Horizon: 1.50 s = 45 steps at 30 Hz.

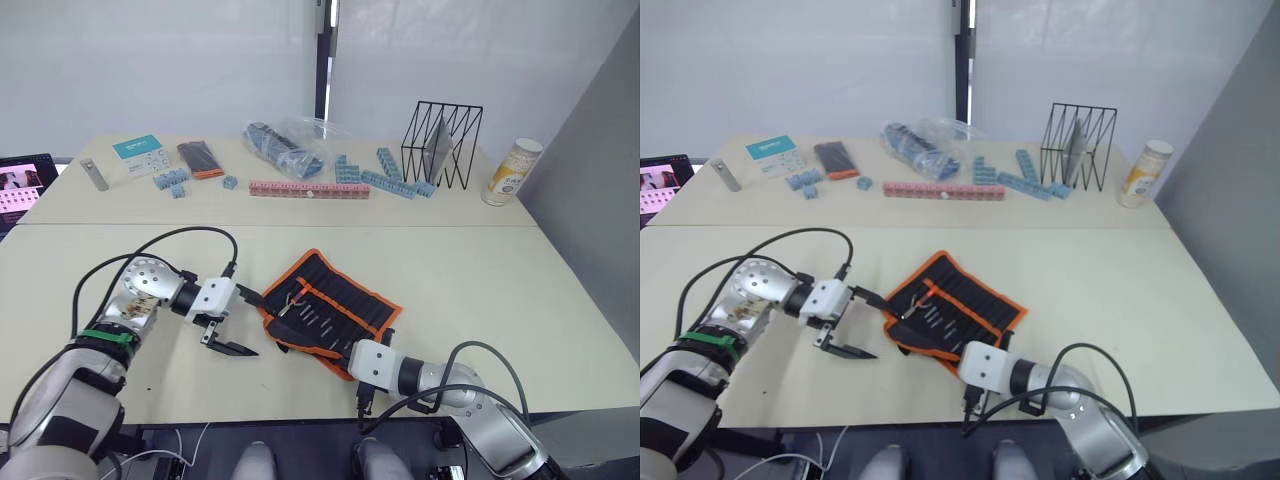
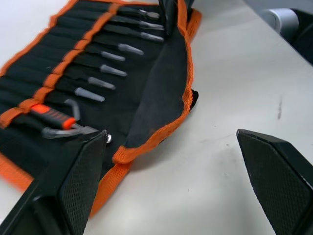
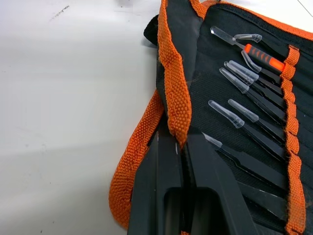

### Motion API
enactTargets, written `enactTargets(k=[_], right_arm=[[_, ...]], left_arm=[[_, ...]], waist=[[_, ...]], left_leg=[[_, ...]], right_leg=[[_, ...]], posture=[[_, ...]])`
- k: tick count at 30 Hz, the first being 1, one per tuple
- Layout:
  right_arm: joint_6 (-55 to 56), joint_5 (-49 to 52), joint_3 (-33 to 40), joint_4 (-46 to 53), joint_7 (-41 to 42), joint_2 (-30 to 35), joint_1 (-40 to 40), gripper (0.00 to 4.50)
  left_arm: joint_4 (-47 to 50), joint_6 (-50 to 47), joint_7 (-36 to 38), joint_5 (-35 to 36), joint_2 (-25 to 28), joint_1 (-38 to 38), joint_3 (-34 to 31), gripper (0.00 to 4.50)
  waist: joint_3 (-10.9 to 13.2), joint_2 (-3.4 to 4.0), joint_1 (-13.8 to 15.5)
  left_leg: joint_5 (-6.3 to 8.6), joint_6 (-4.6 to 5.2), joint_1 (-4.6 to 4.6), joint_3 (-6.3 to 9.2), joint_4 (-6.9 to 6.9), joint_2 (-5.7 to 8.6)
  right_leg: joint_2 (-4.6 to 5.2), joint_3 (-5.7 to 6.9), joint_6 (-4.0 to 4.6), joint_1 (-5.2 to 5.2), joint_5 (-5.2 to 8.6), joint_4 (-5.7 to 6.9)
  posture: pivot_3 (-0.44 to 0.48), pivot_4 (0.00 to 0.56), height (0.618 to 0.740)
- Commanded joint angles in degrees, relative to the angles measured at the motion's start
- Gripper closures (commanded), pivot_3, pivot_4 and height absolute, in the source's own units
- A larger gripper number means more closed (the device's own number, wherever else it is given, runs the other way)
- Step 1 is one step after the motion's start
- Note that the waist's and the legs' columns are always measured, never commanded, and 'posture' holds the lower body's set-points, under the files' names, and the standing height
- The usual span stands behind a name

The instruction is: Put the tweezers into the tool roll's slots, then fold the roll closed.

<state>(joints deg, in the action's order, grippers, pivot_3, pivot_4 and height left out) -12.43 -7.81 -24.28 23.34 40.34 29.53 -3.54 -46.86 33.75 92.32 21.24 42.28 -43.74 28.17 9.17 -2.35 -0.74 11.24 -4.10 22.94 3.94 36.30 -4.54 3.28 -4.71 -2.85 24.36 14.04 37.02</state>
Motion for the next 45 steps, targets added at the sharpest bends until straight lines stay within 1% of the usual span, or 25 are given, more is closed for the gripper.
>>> enactTargets(k=[1,2,5,16,21,25,29,31,34,36,38,40,43,45], right_arm=[[-0.7,-0.1,0.4,1.7,-0.2,-0.1,0.3,4.47],[-0.9,-0.2,0.3,1.8,-0.2,-0.2,0.3,4.47],[-1.3,-0.3,0.4,2.2,-0.3,-0.2,0.6,4.5],[-1.9,-0.6,0.3,2.2,-0.4,-0.7,0.5,4.5],[-2.1,-1.7,0.2,1.8,-1.4,-1.1,0.3,4.5],[-1.8,-4.0,0.5,-0.2,-3.4,-1.8,-1.7,4.5],[0.5,-7.1,0.5,-4.0,-5.1,-2.0,-5.1,4.5],[2.4,-8.3,0.3,-6.9,-5.9,-2.2,-7.7,4.5],[6.9,-9.3,-0.3,-12.2,-5.9,-2.4,-12.5,4.5],[10.3,-8.6,-0.9,-15.2,-4.8,-2.7,-15.3,4.5],[12.7,-7.1,-1.2,-17.1,-3.0,-3.1,-17.0,4.5],[12.2,-4.0,-0.9,-17.5,0.2,-3.5,-17.5,4.5],[8.8,0.3,-0.2,-15.9,4.8,-3.3,-17.3,4.5],[5.3,2.8,0.4,-14.4,6.7,-3.7,-17.2,4.5]], left_arm=[[-3.4,4.0,0.2,-1.4,-0.5,-2.6,-0.7,0.0],[-4.2,4.6,0.2,-1.6,-0.8,-2.8,-0.7,0.0],[-5.2,3.8,0.2,-0.1,-1.6,-3.4,-0.9,0.77],[-6.2,4.2,0.2,0.5,-1.8,-4.0,0.4,4.46],[-5.7,4.2,0.2,0.2,-1.3,-3.4,1.0,4.46],[-5.1,3.5,0.2,0.0,-1.3,-2.1,-0.5,4.46],[-2.0,1.7,0.2,0.1,-0.3,1.1,-3.2,4.46],[1.9,-0.7,0.2,0.6,0.9,4.2,-5.4,4.46],[11.1,-5.6,-1.2,1.3,3.1,11.3,-9.7,4.46],[17.8,-9.5,-4.3,1.5,4.6,16.1,-12.5,4.46],[24.0,-14.2,-7.6,1.8,5.8,20.1,-15.1,4.46],[29.1,-19.0,-10.8,2.1,7.1,23.4,-17.6,4.46],[32.0,-23.5,-14.5,1.1,8.0,25.9,-20.7,4.46],[30.5,-24.8,-15.8,0.5,7.7,26.1,-22.3,4.46]], waist=[[0.0,0.0,-0.1],[0.0,0.0,-0.1],[0.0,0.0,-0.1],[0.0,-0.01,-0.1],[0.0,-0.01,-0.1],[0.0,-0.01,-0.2],[0.0,0.0,-0.4],[0.0,0.01,-0.5],[0.1,0.04,-1.1],[0.1,0.08,-1.7],[0.1,0.1,-1.7],[0.2,0.11,-1.7],[0.3,0.23,-1.5],[0.3,0.26,-1.4]], left_leg=[[0.0,0.0,0.0,0.0,0.0,0.0],[0.0,0.0,0.0,0.0,-0.01,0.01],[0.0,0.0,0.0,0.0,-0.03,0.02],[0.0,0.0,-0.01,0.0,-0.02,0.03],[0.0,0.0,-0.01,-0.01,-0.02,0.03],[0.0,0.0,-0.02,-0.01,-0.02,0.03],[0.0,0.0,-0.04,-0.01,-0.01,0.02],[0.0,0.0,-0.05,-0.02,-0.01,0.02],[0.0,0.0,-0.06,-0.03,-0.05,0.02],[0.0,0.0,-0.09,-0.04,-0.12,0.01],[0.0,0.0,-0.11,-0.03,-0.21,0.01],[0.0,0.0,-0.12,-0.03,-0.3,0.01],[0.0,0.0,-0.1,-0.02,-0.32,0.02],[0.0,0.0,-0.1,-0.02,-0.31,0.03]], right_leg=[[0.0,-0.02,-0.01,0.0,0.0,0.0],[0.0,-0.05,-0.01,0.0,0.0,0.0],[0.0,-0.09,-0.03,0.0,0.0,-0.01],[-0.06,-0.19,-0.04,-0.01,0.01,0.0],[-0.08,-0.21,-0.04,-0.01,0.01,0.0],[-0.09,-0.25,-0.04,-0.01,0.01,0.0],[-0.14,-0.33,-0.04,-0.01,0.0,0.0],[-0.15,-0.35,-0.04,-0.01,0.0,0.02],[-0.17,-0.4,-0.05,0.01,0.0,0.06],[-0.18,-0.42,-0.06,0.02,0.0,0.06],[-0.17,-0.42,-0.35,0.03,-0.13,0.06],[-0.18,-0.42,-0.43,0.04,-0.13,0.06],[-0.18,-0.43,-0.45,0.04,-0.06,0.06],[-0.18,-0.44,-0.42,0.03,-0.04,0.06]], posture=[[0.0,0.15,0.717],[0.0,0.15,0.717],[0.0,0.15,0.717],[0.0,0.15,0.717],[0.0,0.15,0.717],[0.0,0.15,0.717],[0.0,0.15,0.717],[0.0,0.15,0.717],[0.0,0.15,0.717],[0.0,0.15,0.717],[0.0,0.15,0.717],[0.0,0.15,0.717],[0.0,0.15,0.717],[0.0,0.15,0.717]])
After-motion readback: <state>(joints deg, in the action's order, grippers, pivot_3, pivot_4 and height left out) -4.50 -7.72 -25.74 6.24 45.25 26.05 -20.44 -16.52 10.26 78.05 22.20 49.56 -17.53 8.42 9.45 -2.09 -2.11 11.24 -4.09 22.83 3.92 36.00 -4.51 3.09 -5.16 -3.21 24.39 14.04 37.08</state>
